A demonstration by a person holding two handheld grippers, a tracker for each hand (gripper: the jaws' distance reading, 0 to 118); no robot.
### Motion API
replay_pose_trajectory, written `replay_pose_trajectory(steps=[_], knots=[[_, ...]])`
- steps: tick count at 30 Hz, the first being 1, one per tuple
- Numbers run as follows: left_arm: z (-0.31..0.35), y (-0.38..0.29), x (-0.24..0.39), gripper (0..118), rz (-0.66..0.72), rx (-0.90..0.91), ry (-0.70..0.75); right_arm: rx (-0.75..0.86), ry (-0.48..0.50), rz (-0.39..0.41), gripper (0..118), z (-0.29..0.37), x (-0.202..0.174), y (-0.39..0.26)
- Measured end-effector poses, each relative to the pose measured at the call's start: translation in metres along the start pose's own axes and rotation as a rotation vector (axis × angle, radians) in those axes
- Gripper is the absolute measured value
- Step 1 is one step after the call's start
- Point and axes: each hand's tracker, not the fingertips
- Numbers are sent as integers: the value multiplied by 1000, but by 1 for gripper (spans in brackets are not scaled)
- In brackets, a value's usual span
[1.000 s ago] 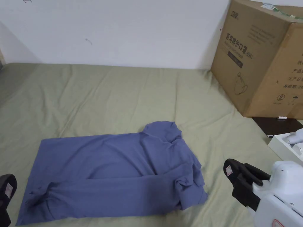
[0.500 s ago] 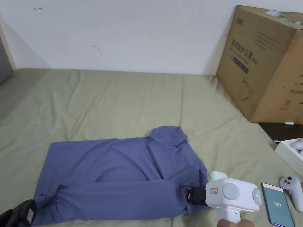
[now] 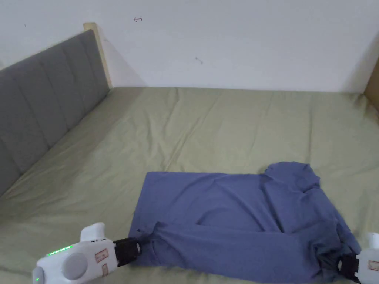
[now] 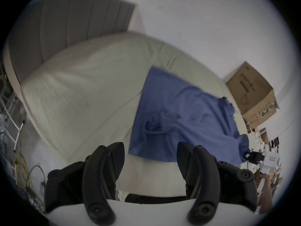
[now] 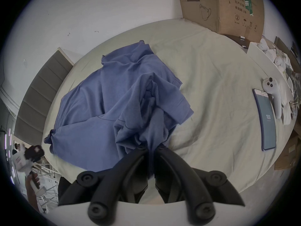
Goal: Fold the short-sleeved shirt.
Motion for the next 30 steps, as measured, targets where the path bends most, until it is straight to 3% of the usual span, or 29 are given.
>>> replay_pose_trajectory(steps=[3,7,9,10,11,15,30], knots=[[-32,-3,0,72,32,-89,29,0,3,15,4,0,0,1],[-43,4,10,75,34,-66,53,-11,11,23,4,-4,0,0],[-40,5,20,71,12,-59,86,-15,12,14,4,-6,0,0],[-35,3,25,54,-6,-38,128,-15,12,11,4,-7,0,0],[-36,4,30,4,-57,-39,164,-13,9,8,4,-8,0,-1],[-22,14,39,5,-95,-59,124,0,9,4,4,-1,4,0],[56,7,25,5,-4,-36,-13,65,-38,43,4,81,8,-30]])
